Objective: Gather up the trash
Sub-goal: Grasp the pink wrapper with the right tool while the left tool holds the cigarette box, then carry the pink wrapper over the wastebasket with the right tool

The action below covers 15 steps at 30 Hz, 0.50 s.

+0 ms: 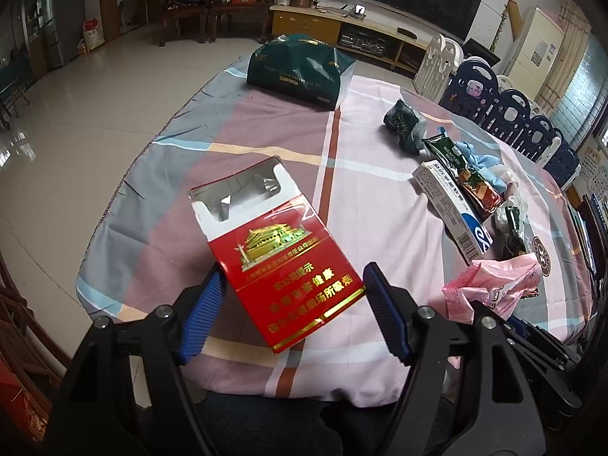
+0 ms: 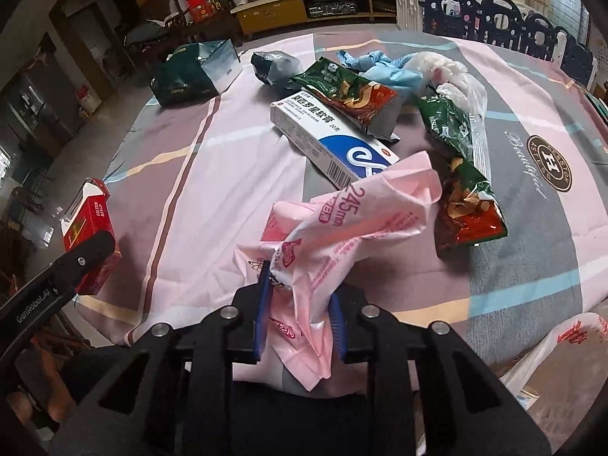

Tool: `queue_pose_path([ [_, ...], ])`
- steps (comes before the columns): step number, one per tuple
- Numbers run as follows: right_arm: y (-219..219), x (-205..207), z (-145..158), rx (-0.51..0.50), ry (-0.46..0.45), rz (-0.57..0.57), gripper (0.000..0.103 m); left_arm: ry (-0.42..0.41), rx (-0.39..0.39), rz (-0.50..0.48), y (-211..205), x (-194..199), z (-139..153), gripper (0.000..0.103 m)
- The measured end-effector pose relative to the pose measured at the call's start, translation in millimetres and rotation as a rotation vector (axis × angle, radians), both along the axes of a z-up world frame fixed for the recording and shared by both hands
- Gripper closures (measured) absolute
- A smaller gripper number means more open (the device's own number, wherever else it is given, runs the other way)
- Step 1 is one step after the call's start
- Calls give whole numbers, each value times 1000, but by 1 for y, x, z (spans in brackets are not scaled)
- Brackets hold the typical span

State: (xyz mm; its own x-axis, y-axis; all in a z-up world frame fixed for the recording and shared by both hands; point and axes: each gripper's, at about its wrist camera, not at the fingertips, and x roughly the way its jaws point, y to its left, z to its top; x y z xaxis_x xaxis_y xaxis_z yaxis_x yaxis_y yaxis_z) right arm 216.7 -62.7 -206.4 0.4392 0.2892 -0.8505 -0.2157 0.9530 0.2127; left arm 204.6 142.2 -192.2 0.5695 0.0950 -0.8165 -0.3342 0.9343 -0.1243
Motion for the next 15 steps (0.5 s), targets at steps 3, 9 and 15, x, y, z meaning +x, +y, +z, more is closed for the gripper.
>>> queue_pose_path([
  [3, 2, -3, 2, -11, -13, 3, 76, -2, 13, -7, -2, 0, 1, 29],
  [9, 1, -11, 21, -39, -71, 5, 76, 0, 40, -14, -6, 0, 2, 29],
  [15, -20, -35, 58, -56, -165, -22, 76, -48, 126, -18, -18, -10, 20, 29],
])
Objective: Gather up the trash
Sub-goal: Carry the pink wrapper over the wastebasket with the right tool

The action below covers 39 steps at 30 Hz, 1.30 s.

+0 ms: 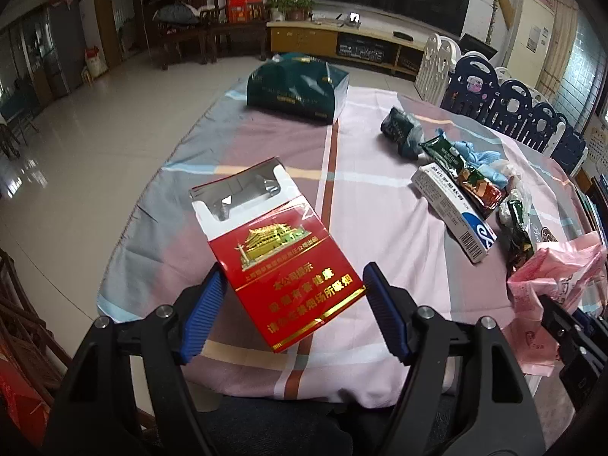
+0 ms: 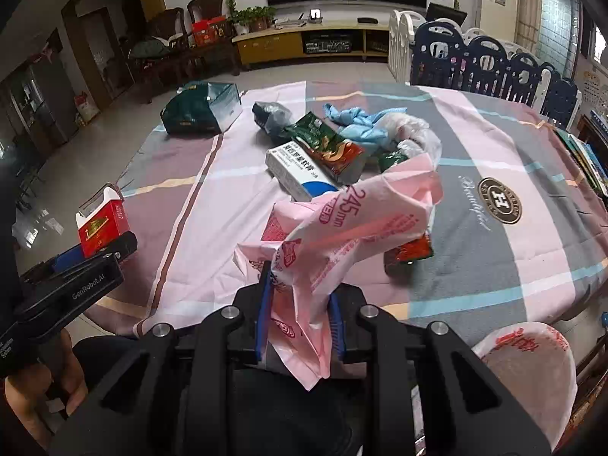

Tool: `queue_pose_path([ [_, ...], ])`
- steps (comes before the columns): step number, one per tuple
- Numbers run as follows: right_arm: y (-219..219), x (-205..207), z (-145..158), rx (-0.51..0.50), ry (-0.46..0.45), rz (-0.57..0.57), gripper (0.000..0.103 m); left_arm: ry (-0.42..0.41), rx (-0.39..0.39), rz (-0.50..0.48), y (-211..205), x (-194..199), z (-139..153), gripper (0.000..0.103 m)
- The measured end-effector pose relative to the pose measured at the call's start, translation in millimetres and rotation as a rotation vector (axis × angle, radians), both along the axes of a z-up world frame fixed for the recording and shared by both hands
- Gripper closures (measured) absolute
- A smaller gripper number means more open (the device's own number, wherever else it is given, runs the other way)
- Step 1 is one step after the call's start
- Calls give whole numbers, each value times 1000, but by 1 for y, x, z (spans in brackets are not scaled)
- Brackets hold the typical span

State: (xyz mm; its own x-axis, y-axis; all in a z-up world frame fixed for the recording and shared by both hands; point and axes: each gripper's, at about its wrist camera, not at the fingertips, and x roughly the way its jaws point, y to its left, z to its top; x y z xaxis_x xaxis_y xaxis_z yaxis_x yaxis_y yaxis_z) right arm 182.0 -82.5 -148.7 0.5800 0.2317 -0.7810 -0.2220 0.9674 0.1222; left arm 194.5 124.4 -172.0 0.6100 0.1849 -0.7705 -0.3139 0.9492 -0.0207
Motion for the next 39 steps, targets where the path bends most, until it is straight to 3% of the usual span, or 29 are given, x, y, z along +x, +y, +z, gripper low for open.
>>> queue_pose_path([
  [9, -60, -45, 49, 59, -99, -99, 76, -98, 32, -155, -60, -40, 55, 29],
  [20, -128, -112, 67, 34, -151, -195, 76, -135, 53, -284, -114, -91, 73, 29],
  [26, -152, -126, 72, 30, -157, -252, 76, -174, 55, -286, -116, -103, 85, 29],
  [39, -141, -128, 66, 34, -141, -228, 76, -172, 40, -283, -114, -105, 84, 29],
])
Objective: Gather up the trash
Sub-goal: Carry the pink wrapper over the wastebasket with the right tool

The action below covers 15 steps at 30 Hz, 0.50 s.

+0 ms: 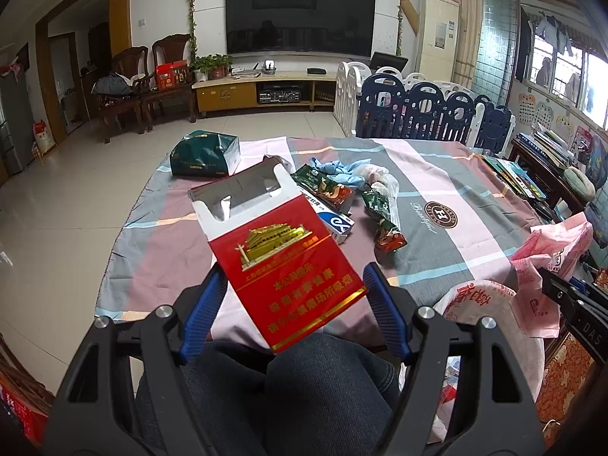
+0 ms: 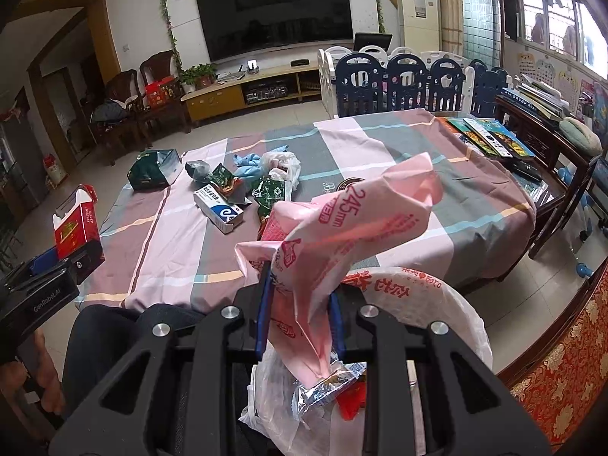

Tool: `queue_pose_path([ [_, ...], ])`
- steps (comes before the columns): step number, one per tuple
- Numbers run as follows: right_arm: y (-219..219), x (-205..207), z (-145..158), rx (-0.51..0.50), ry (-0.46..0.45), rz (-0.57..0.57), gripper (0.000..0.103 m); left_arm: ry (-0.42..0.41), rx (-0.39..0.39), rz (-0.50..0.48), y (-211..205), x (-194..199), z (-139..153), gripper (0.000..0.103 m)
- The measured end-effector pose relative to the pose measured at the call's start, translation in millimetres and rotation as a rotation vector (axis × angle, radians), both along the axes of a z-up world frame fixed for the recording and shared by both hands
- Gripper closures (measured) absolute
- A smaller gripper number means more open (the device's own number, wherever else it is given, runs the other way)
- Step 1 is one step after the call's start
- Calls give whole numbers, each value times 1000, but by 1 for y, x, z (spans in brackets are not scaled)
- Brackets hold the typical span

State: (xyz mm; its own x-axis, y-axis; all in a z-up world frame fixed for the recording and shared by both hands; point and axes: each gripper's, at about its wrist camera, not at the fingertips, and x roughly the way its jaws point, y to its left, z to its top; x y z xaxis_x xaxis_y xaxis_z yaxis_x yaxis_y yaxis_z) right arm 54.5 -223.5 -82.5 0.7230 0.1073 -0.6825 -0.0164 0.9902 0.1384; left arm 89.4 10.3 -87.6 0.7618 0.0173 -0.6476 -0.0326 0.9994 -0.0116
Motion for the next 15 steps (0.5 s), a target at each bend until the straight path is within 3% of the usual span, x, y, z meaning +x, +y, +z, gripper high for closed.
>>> queue_pose_path([
  [15, -2, 1, -5, 6, 7, -6, 76, -5, 2, 0, -1, 0, 0, 29],
])
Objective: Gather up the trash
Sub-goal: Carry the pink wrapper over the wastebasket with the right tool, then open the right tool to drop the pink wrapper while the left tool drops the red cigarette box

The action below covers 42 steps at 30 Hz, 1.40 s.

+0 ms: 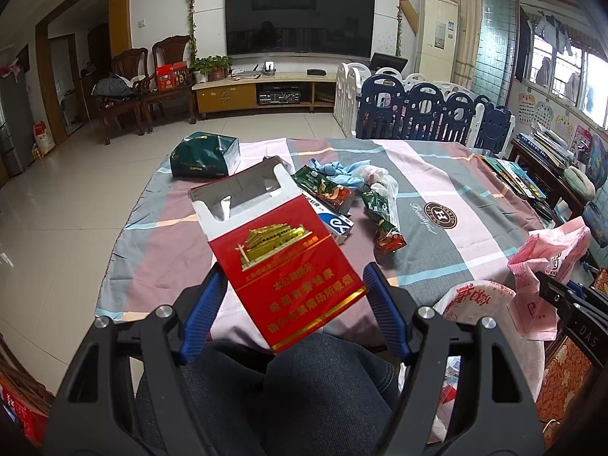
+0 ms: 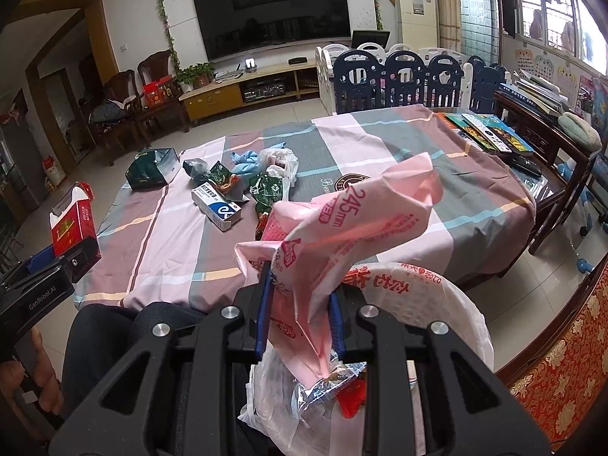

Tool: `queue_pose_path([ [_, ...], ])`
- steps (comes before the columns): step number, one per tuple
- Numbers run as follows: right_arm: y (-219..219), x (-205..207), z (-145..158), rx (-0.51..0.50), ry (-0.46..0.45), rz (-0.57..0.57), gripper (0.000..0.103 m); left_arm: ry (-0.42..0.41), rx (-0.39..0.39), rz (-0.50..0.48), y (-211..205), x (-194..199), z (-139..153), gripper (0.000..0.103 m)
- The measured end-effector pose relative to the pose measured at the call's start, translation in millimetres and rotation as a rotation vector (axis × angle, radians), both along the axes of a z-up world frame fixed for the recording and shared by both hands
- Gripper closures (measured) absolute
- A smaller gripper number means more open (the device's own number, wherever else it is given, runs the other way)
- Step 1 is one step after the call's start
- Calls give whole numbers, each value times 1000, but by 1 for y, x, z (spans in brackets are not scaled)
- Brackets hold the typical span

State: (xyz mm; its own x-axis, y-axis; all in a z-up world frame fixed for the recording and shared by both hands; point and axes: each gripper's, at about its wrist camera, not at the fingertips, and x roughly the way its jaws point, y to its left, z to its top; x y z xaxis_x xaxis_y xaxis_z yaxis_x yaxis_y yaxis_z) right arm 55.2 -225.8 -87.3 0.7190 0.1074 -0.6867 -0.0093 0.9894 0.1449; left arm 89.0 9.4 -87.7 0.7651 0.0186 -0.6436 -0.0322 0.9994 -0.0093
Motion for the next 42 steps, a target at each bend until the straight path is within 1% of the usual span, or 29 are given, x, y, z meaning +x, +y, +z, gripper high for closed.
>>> queue_pose_path([
  [6, -8, -3, -1, -4, -3, -11, 76, -9, 7, -7, -3, -2, 3, 29],
  [10, -20, -10, -6, -25, 11, -20, 76, -13, 12, -28, -11, -6, 6, 29],
  [14, -37, -16, -22, -33, 52, -45, 76, -7, 13, -64, -23, -10, 7, 29],
  [18, -52, -22, -41, -16, 103, -68, 76, 2, 29, -102, -38, -13, 6, 29],
  [22, -59, -21, -60, 13, 164, -62, 76, 24, 21, -142, -51, -14, 3, 29],
  [24, -60, -16, -75, 16, 244, -45, 71, 35, 22, -167, -59, -15, 0, 29],
  [25, -60, -15, -79, 10, 267, -45, 63, 40, 23, -177, -62, -15, -1, 29],
  [26, -64, -16, -84, 5, 287, -59, 52, 48, 24, -192, -67, -15, -3, 29],
  [27, -68, -18, -85, 13, 284, -74, 46, 56, 24, -207, -71, -15, -5, 29],
  [28, -74, -20, -83, 24, 277, -92, 37, 64, 21, -222, -75, -14, -6, 29],
  [29, -83, -22, -80, 43, 263, -122, 34, 79, 11, -248, -80, -14, -9, 29],
  [31, -100, -25, -73, 77, 243, -170, 33, 116, -12, -305, -92, -12, -15, 29],
  [34, -128, -31, -59, 111, 200, -255, 31, 164, -8, -420, -118, -12, -27, 29],
  [37, -152, -37, -50, 133, 168, -322, 29, 234, -41, -599, -151, -11, -41, 28],
  [39, -165, -39, -48, 144, 157, -354, 29, 290, -77, -737, -171, -11, -51, 27],
  [40, -169, -40, -47, 146, 154, -370, 29, 308, -81, -777, -178, -10, -56, 25],
  [41, -172, -40, -48, 148, 155, -379, 29, 322, -72, -803, -184, -10, -61, 16],
  [42, -174, -39, -50, 151, 159, -383, 29, 323, -55, -803, -188, -8, -65, 10],
])
